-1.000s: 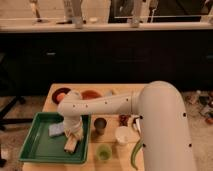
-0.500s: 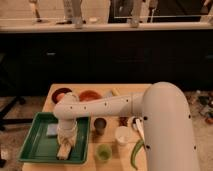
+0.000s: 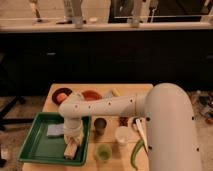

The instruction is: Wipe tray with eraser

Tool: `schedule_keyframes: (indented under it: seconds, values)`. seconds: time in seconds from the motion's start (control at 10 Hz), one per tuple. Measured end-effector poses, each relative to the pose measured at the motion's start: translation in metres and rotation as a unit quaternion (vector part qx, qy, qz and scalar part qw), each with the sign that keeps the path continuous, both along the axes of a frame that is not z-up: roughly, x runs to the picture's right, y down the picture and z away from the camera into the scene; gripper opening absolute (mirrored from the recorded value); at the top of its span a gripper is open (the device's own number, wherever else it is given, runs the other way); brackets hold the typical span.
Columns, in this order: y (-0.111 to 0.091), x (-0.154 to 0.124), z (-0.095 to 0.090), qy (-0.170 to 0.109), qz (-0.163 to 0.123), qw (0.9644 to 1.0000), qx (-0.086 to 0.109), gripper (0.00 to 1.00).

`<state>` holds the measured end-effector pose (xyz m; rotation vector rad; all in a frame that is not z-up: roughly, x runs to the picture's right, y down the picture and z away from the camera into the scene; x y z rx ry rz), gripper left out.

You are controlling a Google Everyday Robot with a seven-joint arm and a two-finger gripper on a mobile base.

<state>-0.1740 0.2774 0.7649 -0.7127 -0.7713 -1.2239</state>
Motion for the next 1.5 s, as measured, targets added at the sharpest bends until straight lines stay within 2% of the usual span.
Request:
schedule_keyframes:
  seconds: [0.2,0.4,0.7,1.0,1.3,1.5]
  values:
    - [0.0,0.002,0.008,0.01,-0.006,0.9999,-0.001,0.0]
    - [0.0,-0.008,0.011,0.004,-0.009,0.9999,0.0,0.0]
    - [0.003,-0.026,0.004,-0.021,-0.016,0.9996,-0.002,0.0]
    - [0.007,-0.047,-0.012,-0.052,-0.018,0.9985,-0.003,0.0]
    - [0.007,-0.033,-0.016,-0.048,-0.022,0.9986,-0.006,0.0]
    - [0.003,-0.016,-0.007,-0.028,-0.023,0.9993,-0.004,0.0]
